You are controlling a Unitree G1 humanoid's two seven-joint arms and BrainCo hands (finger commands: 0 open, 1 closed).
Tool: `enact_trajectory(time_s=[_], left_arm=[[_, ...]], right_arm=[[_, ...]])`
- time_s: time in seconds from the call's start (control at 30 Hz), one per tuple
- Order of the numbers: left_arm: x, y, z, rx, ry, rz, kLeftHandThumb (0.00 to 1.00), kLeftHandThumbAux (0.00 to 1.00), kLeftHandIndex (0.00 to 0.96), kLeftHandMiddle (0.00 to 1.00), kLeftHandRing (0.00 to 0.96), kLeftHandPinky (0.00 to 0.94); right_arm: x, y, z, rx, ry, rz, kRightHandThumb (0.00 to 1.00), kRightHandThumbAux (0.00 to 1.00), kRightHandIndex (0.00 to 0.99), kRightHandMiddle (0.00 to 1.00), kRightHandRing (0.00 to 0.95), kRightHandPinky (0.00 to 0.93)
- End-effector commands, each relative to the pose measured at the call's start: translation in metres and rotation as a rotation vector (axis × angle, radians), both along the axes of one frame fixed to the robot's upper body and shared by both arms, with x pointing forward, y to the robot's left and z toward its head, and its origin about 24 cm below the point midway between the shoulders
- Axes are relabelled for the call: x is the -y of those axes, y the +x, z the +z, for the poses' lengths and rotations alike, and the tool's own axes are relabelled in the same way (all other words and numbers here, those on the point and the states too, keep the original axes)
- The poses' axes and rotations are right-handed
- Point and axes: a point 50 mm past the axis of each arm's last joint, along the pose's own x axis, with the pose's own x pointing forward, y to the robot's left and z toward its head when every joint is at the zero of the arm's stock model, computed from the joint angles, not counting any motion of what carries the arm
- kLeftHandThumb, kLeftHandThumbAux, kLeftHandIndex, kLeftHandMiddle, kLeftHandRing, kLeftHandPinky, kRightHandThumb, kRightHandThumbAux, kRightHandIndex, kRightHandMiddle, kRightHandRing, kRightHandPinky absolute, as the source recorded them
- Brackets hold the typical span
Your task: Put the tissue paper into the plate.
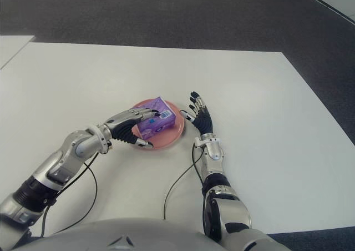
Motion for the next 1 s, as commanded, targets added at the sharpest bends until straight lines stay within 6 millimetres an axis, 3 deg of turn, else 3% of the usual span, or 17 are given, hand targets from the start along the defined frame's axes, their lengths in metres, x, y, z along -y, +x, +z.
enact_trajectory(time_s=[0.03, 0.13, 0.3, 0.43, 0.67, 1.0], left_arm=[[-0.012, 0.006, 0.003, -0.043, -0.064, 0.058, 0.0, 0.516, 0.0, 0.0, 0.0, 0.0], [-0.025, 0.018, 0.015, -0.032, -0.169, 0.135, 0.0, 0.555, 0.0, 0.0, 0.0, 0.0], [-0.033, 0.018, 0.03, -0.013, -0.437, 0.226, 0.0, 0.609, 0.0, 0.0, 0.0, 0.0], [-0.046, 0.018, 0.057, 0.03, -0.606, 0.268, 0.0, 0.59, 0.0, 0.0, 0.0, 0.0], [-0.053, 0.033, 0.06, 0.128, -0.786, 0.385, 0.0, 0.468, 0.0, 0.0, 0.0, 0.0], [-0.058, 0.038, 0.057, 0.225, -0.931, 0.531, 0.0, 0.349, 0.0, 0.0, 0.0, 0.026]], right_arm=[[0.004, -0.044, -0.047, -0.201, 0.042, -0.05, 0.081, 0.706, 0.042, 0.017, 0.002, 0.044], [0.004, -0.044, -0.047, -0.202, 0.042, -0.05, 0.081, 0.706, 0.042, 0.017, 0.002, 0.044], [0.004, -0.044, -0.047, -0.202, 0.041, -0.05, 0.081, 0.706, 0.042, 0.017, 0.002, 0.044], [0.004, -0.044, -0.047, -0.202, 0.041, -0.05, 0.081, 0.706, 0.042, 0.017, 0.002, 0.044], [0.005, -0.043, -0.047, -0.203, 0.041, -0.05, 0.081, 0.706, 0.042, 0.017, 0.002, 0.044], [0.005, -0.043, -0.047, -0.203, 0.041, -0.051, 0.081, 0.706, 0.042, 0.017, 0.002, 0.044]])
